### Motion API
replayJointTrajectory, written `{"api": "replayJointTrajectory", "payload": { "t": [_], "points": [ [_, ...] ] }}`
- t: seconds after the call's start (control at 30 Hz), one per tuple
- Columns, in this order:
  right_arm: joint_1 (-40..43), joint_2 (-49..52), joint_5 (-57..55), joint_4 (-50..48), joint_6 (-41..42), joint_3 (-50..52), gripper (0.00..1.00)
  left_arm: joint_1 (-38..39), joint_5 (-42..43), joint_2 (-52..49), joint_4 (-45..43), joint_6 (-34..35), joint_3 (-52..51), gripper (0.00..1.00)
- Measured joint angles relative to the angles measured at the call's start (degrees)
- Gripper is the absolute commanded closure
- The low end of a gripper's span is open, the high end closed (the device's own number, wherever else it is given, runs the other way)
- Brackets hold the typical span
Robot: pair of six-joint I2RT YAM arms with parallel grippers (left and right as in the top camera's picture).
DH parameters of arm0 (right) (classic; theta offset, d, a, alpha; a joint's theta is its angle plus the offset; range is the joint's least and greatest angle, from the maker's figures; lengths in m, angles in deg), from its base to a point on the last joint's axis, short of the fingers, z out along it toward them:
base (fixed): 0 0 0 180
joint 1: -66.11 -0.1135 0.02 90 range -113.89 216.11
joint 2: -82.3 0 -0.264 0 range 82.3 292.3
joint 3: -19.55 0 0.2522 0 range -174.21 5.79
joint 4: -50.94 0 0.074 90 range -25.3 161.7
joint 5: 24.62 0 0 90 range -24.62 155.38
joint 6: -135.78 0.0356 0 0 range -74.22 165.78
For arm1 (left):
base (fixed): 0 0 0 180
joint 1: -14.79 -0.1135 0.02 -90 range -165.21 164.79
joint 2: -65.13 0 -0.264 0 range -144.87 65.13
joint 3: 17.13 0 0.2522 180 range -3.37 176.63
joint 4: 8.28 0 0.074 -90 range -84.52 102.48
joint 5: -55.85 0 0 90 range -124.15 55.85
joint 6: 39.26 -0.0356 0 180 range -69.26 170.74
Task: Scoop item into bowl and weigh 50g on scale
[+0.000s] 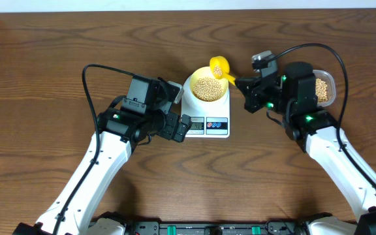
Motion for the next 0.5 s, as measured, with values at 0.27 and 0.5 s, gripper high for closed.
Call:
{"api": "replayJointTrajectory", "payload": {
  "t": [0.27,0.5],
  "points": [
    [-1.5,0.0,-0.5,0.6,-3.0,0.0,0.99,0.0,0.0,0.0,0.0,0.0,0.0,0.03],
    [-2.4,0.0,-1.2,0.4,-3.4,0.0,0.99,0.0,0.0,0.0,0.0,0.0,0.0,0.03]
  ]
}}
